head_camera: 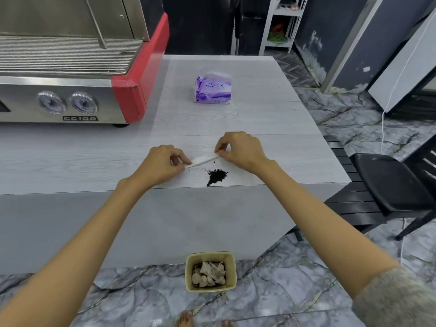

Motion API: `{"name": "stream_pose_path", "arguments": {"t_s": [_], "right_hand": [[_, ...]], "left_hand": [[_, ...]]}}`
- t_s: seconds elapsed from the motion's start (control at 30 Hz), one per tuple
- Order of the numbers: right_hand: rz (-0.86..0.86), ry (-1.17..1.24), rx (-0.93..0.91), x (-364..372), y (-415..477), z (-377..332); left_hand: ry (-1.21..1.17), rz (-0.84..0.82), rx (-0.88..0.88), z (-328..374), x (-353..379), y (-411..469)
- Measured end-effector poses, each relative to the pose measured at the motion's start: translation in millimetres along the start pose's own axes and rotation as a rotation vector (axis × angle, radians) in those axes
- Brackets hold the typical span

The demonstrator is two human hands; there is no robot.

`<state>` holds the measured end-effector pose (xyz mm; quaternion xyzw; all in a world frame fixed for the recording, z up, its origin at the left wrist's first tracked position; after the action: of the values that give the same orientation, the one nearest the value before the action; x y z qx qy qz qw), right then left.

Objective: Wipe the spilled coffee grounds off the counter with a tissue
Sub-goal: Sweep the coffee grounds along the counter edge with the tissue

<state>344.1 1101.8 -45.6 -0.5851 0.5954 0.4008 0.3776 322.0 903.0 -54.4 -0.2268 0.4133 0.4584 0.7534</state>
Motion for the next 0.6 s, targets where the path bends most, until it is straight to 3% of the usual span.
{"name": "stream_pose_path", "arguments": {"t_s": [0.3, 0.47, 0.6], "right_hand": [[-0.029, -0.021, -0.085, -1, -26, 12], [0.061, 0.066, 0.021, -14, -28, 21], [0.103, 0.026, 0.122, -14, -34, 32]], "left_hand": [[-0.023, 0.012, 0.006, 16, 23, -43], [-0.053, 0.121, 0.025, 23, 14, -22], [0.008, 0.115, 0.092, 30, 17, 6]]}}
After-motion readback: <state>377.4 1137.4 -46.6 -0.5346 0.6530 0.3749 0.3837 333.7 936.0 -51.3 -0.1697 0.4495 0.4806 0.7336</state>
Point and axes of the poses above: each hand's wrist, its own y-axis towards the middle knuckle, its own x-axis out of the palm, z = x × y, the point moved 1 cm from there along y, towards the middle knuckle, and after that the axes turned 3 degrees about x, right-handed, at the moved point
